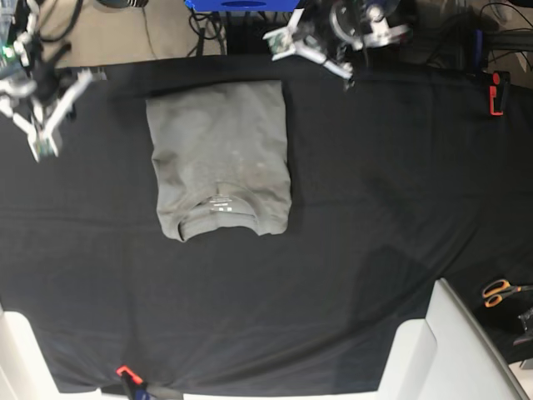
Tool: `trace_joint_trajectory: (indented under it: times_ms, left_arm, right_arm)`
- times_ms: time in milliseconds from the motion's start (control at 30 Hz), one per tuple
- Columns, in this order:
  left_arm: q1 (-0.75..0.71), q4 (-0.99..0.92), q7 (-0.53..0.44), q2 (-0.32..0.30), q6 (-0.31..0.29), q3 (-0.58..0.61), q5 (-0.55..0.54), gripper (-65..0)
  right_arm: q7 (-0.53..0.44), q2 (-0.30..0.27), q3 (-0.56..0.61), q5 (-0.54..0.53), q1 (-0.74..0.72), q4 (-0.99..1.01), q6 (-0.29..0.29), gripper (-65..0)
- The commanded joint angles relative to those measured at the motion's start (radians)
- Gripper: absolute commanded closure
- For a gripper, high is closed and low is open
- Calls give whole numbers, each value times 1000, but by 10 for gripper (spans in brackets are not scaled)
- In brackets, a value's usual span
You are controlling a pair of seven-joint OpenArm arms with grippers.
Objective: Fold the T-shirt properly
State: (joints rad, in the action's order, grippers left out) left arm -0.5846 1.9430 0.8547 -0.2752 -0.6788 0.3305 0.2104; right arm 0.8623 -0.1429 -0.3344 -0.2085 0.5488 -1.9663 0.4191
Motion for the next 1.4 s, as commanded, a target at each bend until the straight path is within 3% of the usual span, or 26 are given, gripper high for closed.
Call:
trace_joint_trajectory:
  times_ms: [0,167,300,400,467,633,767,900,1000,1067,1233,1367]
  left_arm:
    - [-35,17,-5,-17,6,-1,-6,0]
    - [-148,-4,-5,-31,6,-6,-6,0]
    - [-156,-139,-8,-9,8,-3,-12,0]
    - [-116,-324,-121,26,9,-8,-6,0]
    - [-76,-483,-216,29,55,-3,-9,0]
    - [73,-902,-426,77,212,-1,-12,0]
    - [259,-1402,-725,118,247,-8,-12,0]
    - [446,-1899,-1079,166,248,-12,-12,0]
    - [473,-1943,-1218,172,250,-14,-13,0]
    - [475,-1924,-1215,172,250,-14,-41,0]
    - [480,-1872,-1167,155,250,-3,-174,0]
    - [475,-1876,-1170,141,250,-3,-176,0]
  right_arm:
    - [-5,6,-19,-2,37,-20,2,0]
    - [-1,41,-24,-2,192,-1,2,0]
    - [-8,36,45,1,207,184,2,0]
    - [-10,24,103,1,138,399,2,0]
    - [-50,-4,157,1,72,591,2,0]
    - [-297,-65,360,1,-143,1206,1,0]
    - [-673,-57,556,1,-309,1708,-1,0]
    - [-1000,-31,703,-2,-349,1907,-1,0]
    - [-1106,-30,688,-4,-336,1912,-2,0]
    - [-1144,-28,628,-6,-333,1887,-52,0]
    - [-1150,21,427,-4,-321,1875,-266,0]
    - [-1150,44,406,-4,-298,1873,-305,0]
